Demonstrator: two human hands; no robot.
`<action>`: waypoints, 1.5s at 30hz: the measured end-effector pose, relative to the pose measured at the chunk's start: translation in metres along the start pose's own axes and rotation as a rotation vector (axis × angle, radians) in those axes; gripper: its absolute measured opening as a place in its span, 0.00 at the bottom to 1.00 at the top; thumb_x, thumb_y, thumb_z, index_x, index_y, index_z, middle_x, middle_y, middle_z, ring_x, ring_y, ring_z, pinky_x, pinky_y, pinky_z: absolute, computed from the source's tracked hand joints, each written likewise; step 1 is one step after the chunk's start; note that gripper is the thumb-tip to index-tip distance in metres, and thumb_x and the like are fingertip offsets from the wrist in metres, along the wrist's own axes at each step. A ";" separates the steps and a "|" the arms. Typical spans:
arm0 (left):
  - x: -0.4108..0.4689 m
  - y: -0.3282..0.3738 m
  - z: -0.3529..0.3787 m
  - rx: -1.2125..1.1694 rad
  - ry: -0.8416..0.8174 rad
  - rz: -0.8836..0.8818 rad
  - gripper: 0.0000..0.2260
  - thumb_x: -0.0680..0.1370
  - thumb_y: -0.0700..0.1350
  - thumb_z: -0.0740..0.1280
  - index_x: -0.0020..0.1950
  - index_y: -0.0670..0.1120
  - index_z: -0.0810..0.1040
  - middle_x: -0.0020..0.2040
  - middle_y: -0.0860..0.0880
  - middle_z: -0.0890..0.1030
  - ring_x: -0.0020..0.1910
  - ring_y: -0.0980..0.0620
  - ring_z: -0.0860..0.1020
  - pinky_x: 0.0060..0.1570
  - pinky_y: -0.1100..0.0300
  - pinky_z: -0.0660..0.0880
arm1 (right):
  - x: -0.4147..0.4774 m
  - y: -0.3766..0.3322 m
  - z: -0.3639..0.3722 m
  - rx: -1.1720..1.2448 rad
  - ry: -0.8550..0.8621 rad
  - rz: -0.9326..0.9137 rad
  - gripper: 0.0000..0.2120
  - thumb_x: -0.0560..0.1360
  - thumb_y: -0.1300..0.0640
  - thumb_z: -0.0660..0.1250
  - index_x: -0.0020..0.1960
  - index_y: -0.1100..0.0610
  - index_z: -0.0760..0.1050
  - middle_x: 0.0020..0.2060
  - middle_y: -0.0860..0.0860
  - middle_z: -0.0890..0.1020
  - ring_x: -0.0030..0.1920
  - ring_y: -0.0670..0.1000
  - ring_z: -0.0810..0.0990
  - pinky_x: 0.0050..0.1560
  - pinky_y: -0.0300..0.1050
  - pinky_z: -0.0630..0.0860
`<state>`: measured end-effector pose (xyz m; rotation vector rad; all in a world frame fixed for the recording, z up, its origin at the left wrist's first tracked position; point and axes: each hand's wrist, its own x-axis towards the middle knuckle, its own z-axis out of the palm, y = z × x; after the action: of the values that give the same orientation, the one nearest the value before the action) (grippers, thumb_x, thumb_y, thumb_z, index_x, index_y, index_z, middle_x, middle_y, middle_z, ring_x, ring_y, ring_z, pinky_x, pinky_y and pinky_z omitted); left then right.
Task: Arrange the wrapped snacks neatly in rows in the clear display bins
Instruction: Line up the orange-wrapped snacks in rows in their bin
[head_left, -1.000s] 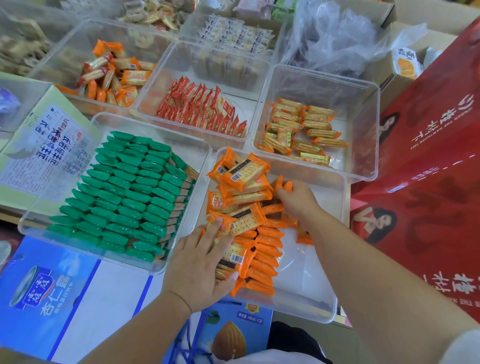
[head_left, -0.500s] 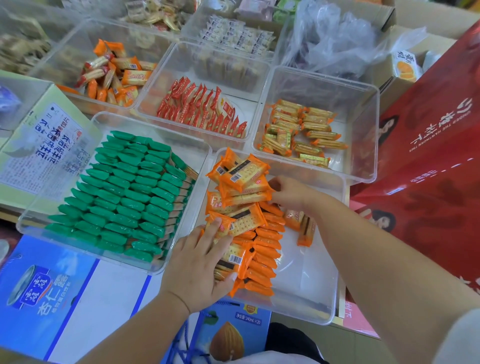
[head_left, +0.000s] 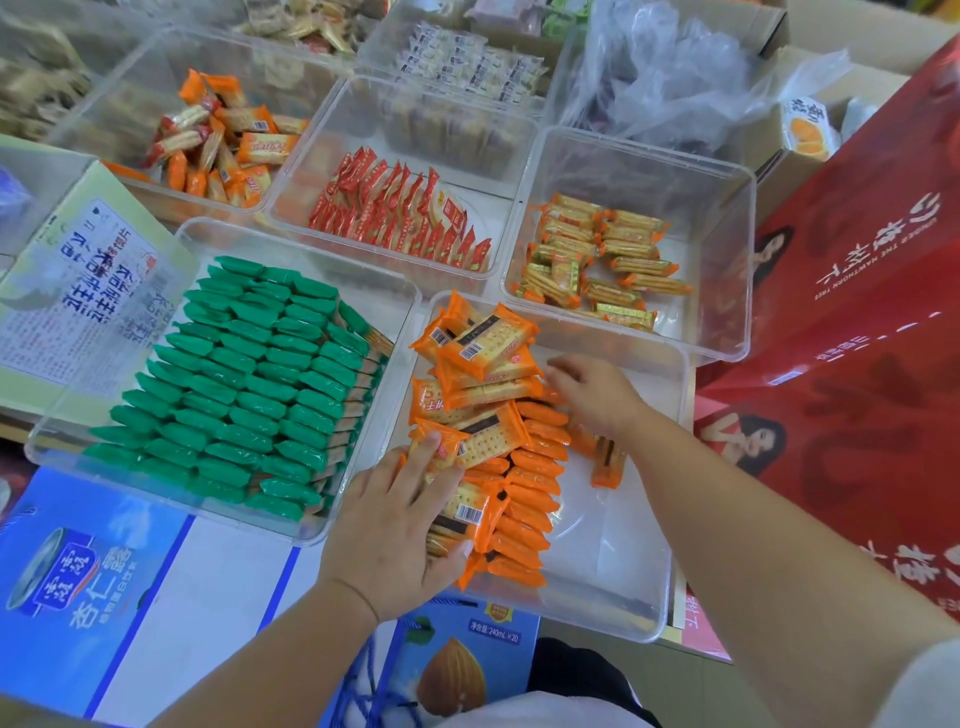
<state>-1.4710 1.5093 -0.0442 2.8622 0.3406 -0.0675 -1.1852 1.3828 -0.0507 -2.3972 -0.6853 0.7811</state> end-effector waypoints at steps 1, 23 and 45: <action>0.000 0.000 0.000 0.001 -0.001 -0.001 0.31 0.75 0.67 0.61 0.73 0.53 0.70 0.80 0.45 0.63 0.69 0.40 0.70 0.59 0.41 0.73 | -0.003 0.006 -0.001 0.010 0.115 0.012 0.15 0.82 0.50 0.60 0.60 0.55 0.81 0.56 0.53 0.84 0.58 0.55 0.80 0.54 0.46 0.73; 0.001 0.002 -0.004 0.012 -0.017 -0.008 0.31 0.75 0.66 0.60 0.73 0.52 0.69 0.79 0.44 0.64 0.68 0.39 0.71 0.57 0.41 0.74 | -0.022 0.027 0.020 -0.701 -0.010 0.081 0.23 0.71 0.54 0.72 0.62 0.57 0.69 0.57 0.57 0.75 0.55 0.59 0.75 0.50 0.51 0.72; 0.000 0.002 -0.005 -0.023 -0.023 0.005 0.30 0.75 0.66 0.61 0.73 0.52 0.71 0.79 0.45 0.64 0.68 0.38 0.71 0.57 0.40 0.74 | -0.015 -0.039 -0.049 -0.986 -0.104 0.048 0.03 0.75 0.58 0.66 0.46 0.51 0.73 0.36 0.48 0.72 0.41 0.55 0.76 0.41 0.48 0.75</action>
<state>-1.4703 1.5087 -0.0388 2.8373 0.3276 -0.0951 -1.1760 1.3875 0.0128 -3.2548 -1.2810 0.6700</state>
